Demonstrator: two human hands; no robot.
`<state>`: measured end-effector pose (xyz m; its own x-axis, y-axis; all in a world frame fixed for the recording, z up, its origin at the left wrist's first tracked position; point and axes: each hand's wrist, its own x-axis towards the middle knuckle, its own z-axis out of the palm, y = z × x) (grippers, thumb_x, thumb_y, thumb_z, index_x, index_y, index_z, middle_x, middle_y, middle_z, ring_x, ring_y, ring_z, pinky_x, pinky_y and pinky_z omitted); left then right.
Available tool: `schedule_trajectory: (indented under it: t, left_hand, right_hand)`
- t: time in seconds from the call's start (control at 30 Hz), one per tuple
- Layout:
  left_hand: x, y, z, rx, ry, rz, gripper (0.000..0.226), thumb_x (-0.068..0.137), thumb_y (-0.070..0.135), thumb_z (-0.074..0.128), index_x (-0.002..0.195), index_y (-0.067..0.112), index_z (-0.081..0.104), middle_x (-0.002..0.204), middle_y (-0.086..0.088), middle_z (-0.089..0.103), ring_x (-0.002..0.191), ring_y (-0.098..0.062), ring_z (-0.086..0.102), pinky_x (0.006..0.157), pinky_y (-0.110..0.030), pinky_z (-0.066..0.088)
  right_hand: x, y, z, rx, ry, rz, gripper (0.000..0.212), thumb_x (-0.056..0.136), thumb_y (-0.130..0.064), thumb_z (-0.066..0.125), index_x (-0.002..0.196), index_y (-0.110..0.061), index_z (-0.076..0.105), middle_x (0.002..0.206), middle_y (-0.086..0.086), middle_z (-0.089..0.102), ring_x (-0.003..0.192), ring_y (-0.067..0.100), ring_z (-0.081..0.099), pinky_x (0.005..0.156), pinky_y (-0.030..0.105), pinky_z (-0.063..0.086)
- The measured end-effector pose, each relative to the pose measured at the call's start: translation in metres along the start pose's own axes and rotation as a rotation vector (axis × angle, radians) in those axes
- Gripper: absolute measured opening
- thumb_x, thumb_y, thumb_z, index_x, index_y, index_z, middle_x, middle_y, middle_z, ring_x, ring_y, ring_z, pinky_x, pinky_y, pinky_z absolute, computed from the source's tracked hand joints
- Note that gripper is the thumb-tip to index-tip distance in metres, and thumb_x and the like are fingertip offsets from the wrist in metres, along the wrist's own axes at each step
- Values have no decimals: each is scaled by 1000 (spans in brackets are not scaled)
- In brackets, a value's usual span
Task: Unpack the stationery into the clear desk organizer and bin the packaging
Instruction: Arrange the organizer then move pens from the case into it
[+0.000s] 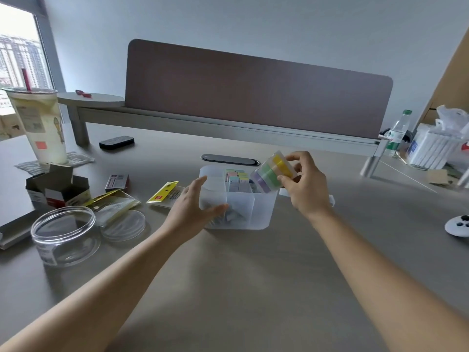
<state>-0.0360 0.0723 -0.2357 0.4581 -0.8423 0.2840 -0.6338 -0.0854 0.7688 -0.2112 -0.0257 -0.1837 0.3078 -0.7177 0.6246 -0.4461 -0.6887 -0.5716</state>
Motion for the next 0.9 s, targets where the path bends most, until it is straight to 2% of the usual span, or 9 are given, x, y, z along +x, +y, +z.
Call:
schedule_trajectory:
  t: [0.1,0.2,0.3,0.43,0.57,0.63,0.77,0.9]
  left_hand:
    - [3,2,3,-30,-8,-30,87,73,34,71,142,21,20,145,-7,35,129,-25,37,99,-32,34]
    - [6,1,5,-43,3,-38,91,71,32,73,142,21,18,145,-6,36,127,-26,38,99,-33,35]
    - [7,1,5,-40,0,-34,92,70,32,74,142,21,17,145,-6,35,128,-25,38,99,-32,35]
    - [9,-3,4,-62,-9,-38,94,67,31,76,142,22,18,143,-7,38,125,-26,41,100,-36,39]
    - [9,-5,4,-64,-10,-20,97,66,28,77,142,23,17,146,-4,34,128,-24,38,102,-35,36]
    - [10,-6,5,-60,-8,-18,99,66,27,77,142,23,15,147,-4,32,129,-25,36,103,-36,34]
    - [13,-7,8,-86,-10,-22,102,64,24,79,142,24,14,147,-6,32,129,-26,36,106,-40,36]
    - [14,-10,12,-91,-1,-5,105,63,19,80,143,23,11,147,-7,30,131,-26,33,104,-36,33]
  right_hand:
    - [7,-2,0,-62,-80,-19,30,81,-6,59,110,-7,51,83,-1,52,75,20,49,68,28,38]
    - [14,-7,0,-144,-150,-34,28,83,-10,57,110,-9,52,85,1,54,77,21,48,69,28,36]
    - [22,-10,-1,-214,-214,-20,27,83,-11,56,110,-12,51,88,9,61,76,26,51,70,32,40]
    - [23,-9,4,-229,-307,-8,29,82,-12,59,110,-11,53,85,2,53,74,22,49,67,27,37]
    - [18,0,7,-96,-299,57,27,82,-17,62,108,-11,57,73,-6,51,68,14,46,60,24,37]
    - [14,3,7,-35,-307,98,26,83,-18,61,108,-13,59,82,1,54,78,17,50,68,24,36]
    - [6,12,7,-31,-372,97,22,85,-21,59,104,-13,64,106,3,61,106,17,53,81,22,33]
    - [-7,22,9,-4,-414,83,34,81,-23,63,114,-16,59,128,0,51,121,13,44,94,22,31]
